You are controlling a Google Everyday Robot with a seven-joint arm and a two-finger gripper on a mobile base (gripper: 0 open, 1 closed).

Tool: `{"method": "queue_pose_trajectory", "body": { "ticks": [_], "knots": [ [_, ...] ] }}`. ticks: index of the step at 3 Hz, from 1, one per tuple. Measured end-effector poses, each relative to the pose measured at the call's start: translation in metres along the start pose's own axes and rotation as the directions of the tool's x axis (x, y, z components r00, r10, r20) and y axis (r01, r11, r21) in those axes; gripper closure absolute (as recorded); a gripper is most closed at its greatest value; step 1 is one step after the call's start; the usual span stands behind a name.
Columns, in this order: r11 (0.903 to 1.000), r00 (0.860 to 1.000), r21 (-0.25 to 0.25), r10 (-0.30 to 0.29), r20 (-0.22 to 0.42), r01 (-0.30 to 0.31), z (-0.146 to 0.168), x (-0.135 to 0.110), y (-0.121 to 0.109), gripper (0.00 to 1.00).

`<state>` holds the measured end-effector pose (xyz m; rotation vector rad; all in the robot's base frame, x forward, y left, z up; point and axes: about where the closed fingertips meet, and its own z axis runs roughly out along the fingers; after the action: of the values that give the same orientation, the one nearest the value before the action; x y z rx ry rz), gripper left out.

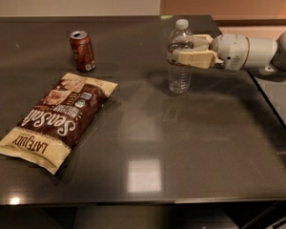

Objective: Place water bottle upright

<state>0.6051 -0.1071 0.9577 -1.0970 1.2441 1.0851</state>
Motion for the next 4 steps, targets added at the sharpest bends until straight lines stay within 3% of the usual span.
{"method": "queue_pose_trajectory", "body": {
  "ticks": [3,4],
  "knots": [
    [0.9991,0.999,0.035,-0.025,0.023,0.025,-0.0012,0.0139,-0.0001,0.12],
    [0.9992,0.999,0.031,-0.026,0.023,0.025,0.0016,0.0133,0.0005,0.00]
  ]
}}
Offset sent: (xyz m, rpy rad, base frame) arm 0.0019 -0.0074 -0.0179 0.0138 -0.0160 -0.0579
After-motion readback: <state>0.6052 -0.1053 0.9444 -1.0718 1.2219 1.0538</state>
